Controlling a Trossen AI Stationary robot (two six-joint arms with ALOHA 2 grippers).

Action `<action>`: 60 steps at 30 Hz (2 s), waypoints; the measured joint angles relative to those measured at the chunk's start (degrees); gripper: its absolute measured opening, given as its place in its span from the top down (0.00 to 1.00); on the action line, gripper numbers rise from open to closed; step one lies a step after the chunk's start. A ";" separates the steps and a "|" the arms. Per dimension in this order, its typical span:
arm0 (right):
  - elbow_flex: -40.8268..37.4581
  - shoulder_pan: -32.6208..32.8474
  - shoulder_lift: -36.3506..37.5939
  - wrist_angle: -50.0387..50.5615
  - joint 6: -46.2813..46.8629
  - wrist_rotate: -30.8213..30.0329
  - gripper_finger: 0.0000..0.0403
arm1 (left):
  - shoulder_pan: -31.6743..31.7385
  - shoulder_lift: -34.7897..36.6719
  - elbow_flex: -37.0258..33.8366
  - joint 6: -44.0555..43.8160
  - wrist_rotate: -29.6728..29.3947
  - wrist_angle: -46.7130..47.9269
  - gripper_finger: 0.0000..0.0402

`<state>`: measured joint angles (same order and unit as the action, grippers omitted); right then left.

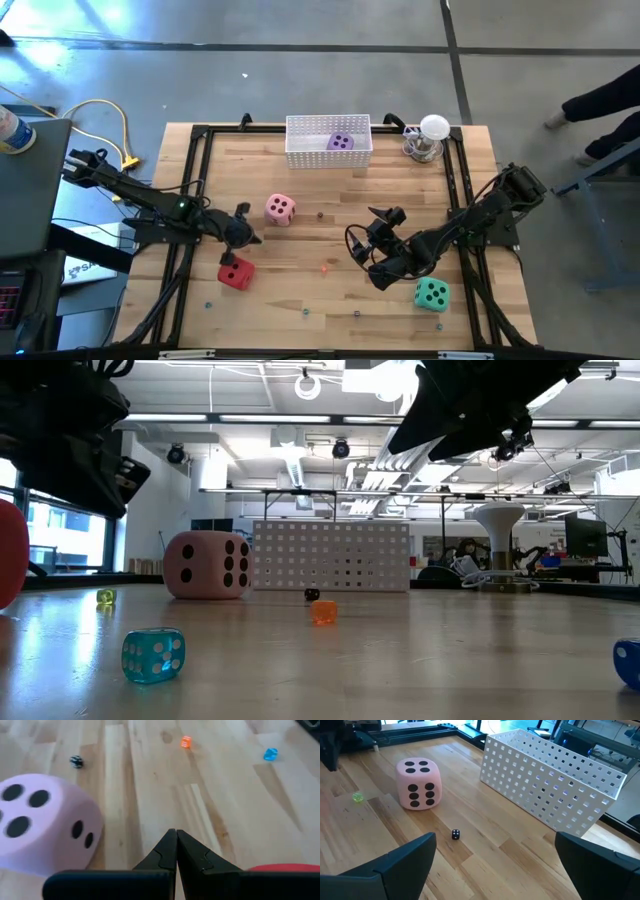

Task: Pick & Place Dice
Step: Put the small yellow transparent dice into the white bin

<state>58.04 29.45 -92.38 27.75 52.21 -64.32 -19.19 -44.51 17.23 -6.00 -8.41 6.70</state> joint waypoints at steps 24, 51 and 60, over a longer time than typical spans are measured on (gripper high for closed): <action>0.00 0.00 0.00 0.01 0.00 0.00 0.01 | 1.12 -0.74 -0.02 9.12 -4.81 4.15 0.74; 0.00 0.00 0.00 -0.14 0.00 0.00 0.01 | 5.94 -2.35 -0.11 0.15 1.33 11.22 0.74; 0.00 0.00 0.00 -0.12 -0.76 -0.02 0.01 | 6.43 -9.85 -0.04 1.42 4.54 7.34 0.74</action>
<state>58.04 29.45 -92.38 27.64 51.45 -64.34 -12.75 -54.36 17.19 -4.58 -3.87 14.04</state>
